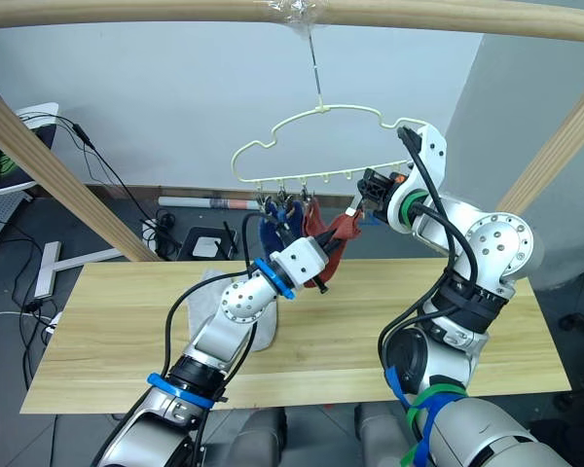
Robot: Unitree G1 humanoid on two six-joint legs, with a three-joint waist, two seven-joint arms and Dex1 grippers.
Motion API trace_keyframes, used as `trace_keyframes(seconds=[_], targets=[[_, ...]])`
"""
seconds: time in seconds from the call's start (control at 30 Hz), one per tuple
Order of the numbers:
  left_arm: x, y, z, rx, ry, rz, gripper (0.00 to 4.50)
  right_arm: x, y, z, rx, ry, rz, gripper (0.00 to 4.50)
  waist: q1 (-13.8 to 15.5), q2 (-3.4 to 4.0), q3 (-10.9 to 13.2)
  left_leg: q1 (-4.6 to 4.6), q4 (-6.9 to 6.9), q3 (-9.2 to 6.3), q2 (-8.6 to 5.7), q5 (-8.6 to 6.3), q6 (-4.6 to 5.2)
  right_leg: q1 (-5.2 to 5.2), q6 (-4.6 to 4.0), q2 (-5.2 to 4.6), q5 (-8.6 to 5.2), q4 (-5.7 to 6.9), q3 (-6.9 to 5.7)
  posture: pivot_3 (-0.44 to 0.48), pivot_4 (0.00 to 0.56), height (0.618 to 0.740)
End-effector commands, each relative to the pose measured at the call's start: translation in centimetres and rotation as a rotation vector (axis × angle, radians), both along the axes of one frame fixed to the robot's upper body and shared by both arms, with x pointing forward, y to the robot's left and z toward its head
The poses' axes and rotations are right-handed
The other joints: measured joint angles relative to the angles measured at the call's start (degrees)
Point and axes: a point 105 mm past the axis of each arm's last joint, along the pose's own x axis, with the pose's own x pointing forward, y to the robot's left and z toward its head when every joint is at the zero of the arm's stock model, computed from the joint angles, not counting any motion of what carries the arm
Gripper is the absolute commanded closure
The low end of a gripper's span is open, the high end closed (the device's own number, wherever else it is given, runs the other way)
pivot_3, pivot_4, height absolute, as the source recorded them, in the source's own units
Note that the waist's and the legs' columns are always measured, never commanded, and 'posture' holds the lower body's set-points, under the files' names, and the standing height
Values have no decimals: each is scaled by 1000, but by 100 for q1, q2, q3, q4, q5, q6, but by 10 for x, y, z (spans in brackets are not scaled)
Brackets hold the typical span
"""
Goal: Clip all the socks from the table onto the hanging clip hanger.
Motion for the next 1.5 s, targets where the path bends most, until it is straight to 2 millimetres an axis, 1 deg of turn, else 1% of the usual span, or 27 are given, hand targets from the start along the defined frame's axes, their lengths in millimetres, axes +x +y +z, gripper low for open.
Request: trace_keyframes(seconds=[0.03,0.27,0.47,0.57,0.67,0.87,0.9,1.0,1.03,1.1,1.13,1.23,1.3,1.33,1.37,1.5], targets=[[-5,-1,10,-15,-57,-12,4473,3,-18,-14,-17,64,-78,4500,0,0,0,0,1,0,0,0,0,0,0,0,0,0,0,-71,246,740],[0,0,12,-4,-75,19,4473,3,-15,-14,-5,68,-69,4500,0,0,0,0,2,0,0,0,0,0,1,0,0,1,0,-68,249,740],[2,-4,15,-3,-94,21,4473,2,-13,-14,11,67,-62,4500,0,0,0,-1,2,0,0,0,0,0,2,0,-1,0,0,-73,249,740],[2,-6,17,-4,-99,16,4500,2,-12,-14,33,67,-58,3682,-1,0,0,-1,1,-1,0,0,0,0,1,0,0,0,-1,-73,249,740],[2,-7,19,-8,-97,14,4500,2,-12,-12,46,65,-58,2466,-12,0,0,-4,1,-1,0,0,0,-3,1,0,0,0,-1,-77,251,740],[3,-8,19,-6,-89,12,4500,0,-14,-9,36,45,-42,367,-53,1,1,-8,-3,0,0,0,0,-11,0,1,0,1,0,-77,251,740],[5,-8,18,-8,-82,16,4500,-1,-13,-7,41,30,-29,19,-61,1,1,-8,-3,0,0,0,0,-12,0,0,0,1,-1,-89,249,740],[9,-8,18,-17,-61,28,4500,-5,-13,1,53,-16,8,19,-94,2,1,-10,-3,1,0,0,0,-13,0,0,0,1,1,-96,249,740],[10,-8,19,-25,-50,28,4500,-12,-12,7,52,-64,58,19,-107,2,1,-11,-3,0,0,0,0,-13,1,0,0,1,0,-96,249,740],[12,-9,20,-38,-36,29,4500,-23,-12,12,40,-121,128,19,-122,2,1,-13,-3,-1,0,0,0,-12,1,0,0,-1,0,-105,249,740],[13,-9,20,-50,-22,32,4500,-29,-14,11,8,-141,156,19,-136,2,1,-14,-2,0,0,0,1,-12,1,0,0,-2,1,-105,249,740],[18,-7,18,-78,24,41,4500,-45,-23,-4,-151,-152,193,19,-180,2,2,-20,-1,0,-2,-3,6,-14,1,-1,-1,-7,2,-116,249,740],[20,-5,17,-92,46,46,4500,-50,-25,-9,-203,-158,184,19,-200,2,2,-20,-2,1,-2,-5,9,-15,3,-1,-2,-5,3,-120,249,740],[21,-4,16,-104,64,47,3956,-52,-26,-10,-227,-173,165,0,-243,3,2,-19,-1,1,-1,-5,10,-15,7,0,-4,-4,3,-120,249,740],[22,-3,16,-112,75,47,3774,-52,-25,-10,-243,-184,151,0,-269,4,2,-16,0,3,0,-5,10,-17,27,1,-17,-1,6,-123,251,740],[24,6,12,-165,153,62,2607,-57,-19,-17,-365,-276,105,0,-327,4,2,-9,3,1,1,-3,13,-15,31,5,-18,6,5,-127,253,740]])
